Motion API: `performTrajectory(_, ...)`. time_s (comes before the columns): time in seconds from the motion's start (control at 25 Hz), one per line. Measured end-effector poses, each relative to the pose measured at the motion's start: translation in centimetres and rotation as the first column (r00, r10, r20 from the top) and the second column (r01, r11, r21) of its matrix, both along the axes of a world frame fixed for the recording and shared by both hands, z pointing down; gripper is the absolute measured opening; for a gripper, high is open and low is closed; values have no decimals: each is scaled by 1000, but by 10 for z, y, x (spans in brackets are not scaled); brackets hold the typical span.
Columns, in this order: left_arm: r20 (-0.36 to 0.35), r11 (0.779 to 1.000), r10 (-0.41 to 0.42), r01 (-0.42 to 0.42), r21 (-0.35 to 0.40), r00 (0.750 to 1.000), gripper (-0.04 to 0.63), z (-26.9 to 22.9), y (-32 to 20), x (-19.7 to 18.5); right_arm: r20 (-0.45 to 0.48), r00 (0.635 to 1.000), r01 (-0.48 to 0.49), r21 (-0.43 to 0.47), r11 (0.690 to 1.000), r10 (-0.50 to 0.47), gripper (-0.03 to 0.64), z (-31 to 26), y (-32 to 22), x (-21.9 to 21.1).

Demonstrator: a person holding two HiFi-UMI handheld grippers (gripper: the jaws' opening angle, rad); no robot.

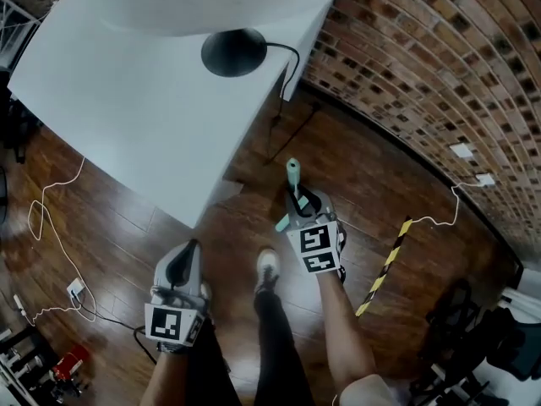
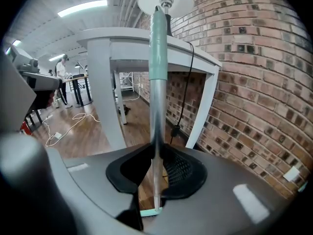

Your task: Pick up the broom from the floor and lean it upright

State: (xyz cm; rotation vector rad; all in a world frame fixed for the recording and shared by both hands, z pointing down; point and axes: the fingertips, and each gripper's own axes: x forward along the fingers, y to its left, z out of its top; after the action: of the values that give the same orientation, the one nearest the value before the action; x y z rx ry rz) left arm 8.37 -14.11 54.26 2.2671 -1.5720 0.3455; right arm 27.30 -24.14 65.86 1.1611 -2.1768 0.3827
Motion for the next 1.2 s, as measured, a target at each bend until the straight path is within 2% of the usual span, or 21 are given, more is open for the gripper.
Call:
performTrajectory(0.12, -30, 1000, 0, 0, 1, 1000, 2, -2, -3, 6, -11, 999, 41, 15, 999, -41, 89, 1, -20, -12)
performTrajectory(0.2, -39, 1000, -8, 8, -8, 999, 2, -1, -4, 4, -59, 994, 96, 32, 995, -94, 95, 3, -32, -19)
performTrajectory(0.36, -28, 1000, -11, 10, -8, 1000, 2, 5, -4, -3, -111, 981, 167, 48, 985, -161, 97, 9, -55, -26)
performTrajectory(0.48, -43, 998, -18, 16, -53, 999, 2, 9, -5, -5, -131, 975, 188, 52, 981, -180, 100, 12, -73, -28)
performTrajectory(0.64, -14, 1000, -18, 17, -22, 1000, 2, 16, -9, -10, -131, 974, 193, 47, 980, -186, 100, 18, -87, -28)
performTrajectory(0.92, -51, 998, -9, 5, -68, 999, 2, 21, -15, 2, -149, 972, 195, 64, 979, -183, 116, 20, -100, -31)
performTrajectory(1.08, -54, 1000, -1, 0, -19, 999, 2, 20, -19, 1, -176, 959, 235, 67, 970, -220, 128, 26, -102, -35)
performTrajectory(1.2, -50, 998, -9, 6, -68, 999, 2, 27, -14, -3, -169, 959, 241, 64, 968, -228, 160, 28, -104, -38)
